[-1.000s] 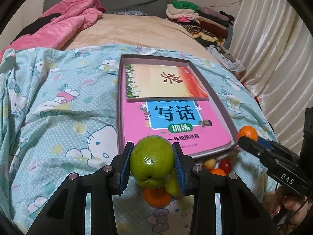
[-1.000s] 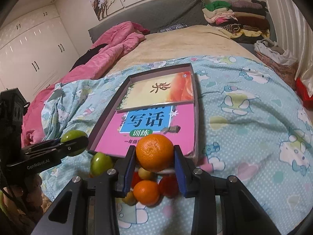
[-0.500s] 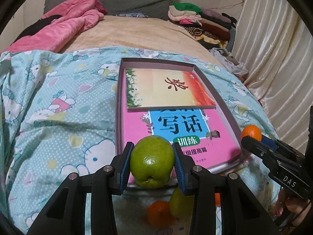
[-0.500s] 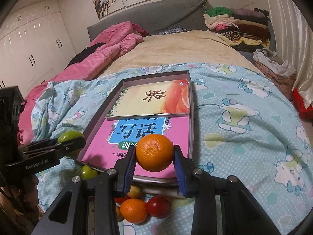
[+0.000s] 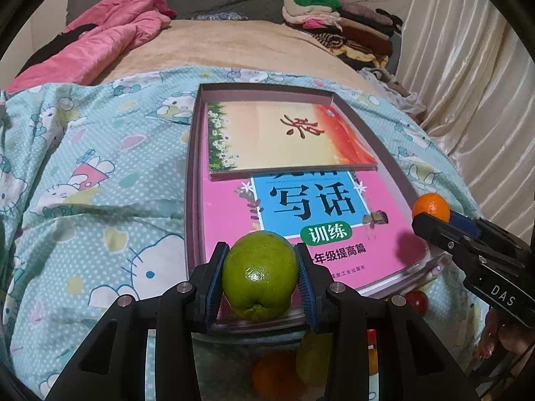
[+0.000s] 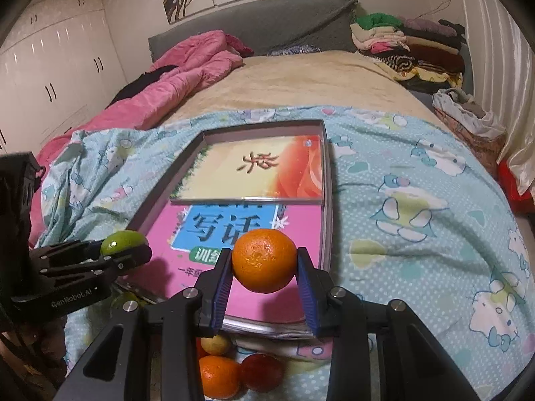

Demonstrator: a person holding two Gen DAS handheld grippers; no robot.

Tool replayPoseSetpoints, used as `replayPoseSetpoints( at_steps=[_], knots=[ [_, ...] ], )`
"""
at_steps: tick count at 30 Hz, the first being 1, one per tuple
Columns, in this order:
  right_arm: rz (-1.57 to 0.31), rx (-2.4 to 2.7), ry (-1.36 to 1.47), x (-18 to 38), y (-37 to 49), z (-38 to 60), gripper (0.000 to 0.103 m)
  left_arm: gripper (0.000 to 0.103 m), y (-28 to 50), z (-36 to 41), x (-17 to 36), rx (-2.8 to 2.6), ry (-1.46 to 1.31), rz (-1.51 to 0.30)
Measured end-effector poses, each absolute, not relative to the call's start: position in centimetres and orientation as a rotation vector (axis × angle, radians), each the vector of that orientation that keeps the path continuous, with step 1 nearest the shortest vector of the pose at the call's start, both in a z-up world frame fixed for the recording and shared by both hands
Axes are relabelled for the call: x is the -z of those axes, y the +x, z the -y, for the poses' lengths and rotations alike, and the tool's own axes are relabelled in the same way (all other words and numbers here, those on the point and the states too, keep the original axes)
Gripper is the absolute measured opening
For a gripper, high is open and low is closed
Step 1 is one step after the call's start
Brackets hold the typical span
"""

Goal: Organize fruits
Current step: 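Lift and carry the green fruit with the left tool while the right carries the mandarin over the box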

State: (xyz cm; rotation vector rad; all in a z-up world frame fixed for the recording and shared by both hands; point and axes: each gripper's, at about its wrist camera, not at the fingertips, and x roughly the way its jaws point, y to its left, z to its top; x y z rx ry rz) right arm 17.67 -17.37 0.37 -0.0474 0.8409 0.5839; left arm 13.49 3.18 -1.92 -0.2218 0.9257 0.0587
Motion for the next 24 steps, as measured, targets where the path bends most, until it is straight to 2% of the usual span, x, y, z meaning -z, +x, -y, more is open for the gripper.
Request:
replayPoseSetpoints(
  at_steps=[6,24],
  knots=[
    [-0.863,-0.582,-0.063,0.6,17.8,17.3,0.037,0.040,13.9,-3.0,2.9,-0.053,-0.216,-0.975],
    [-0.878,-0.583,-0.136,1.8,17.4,16.2,0.038,0.040,13.8,-2.9,3.3,-0.043,-0.203,-0.970]
  ],
)
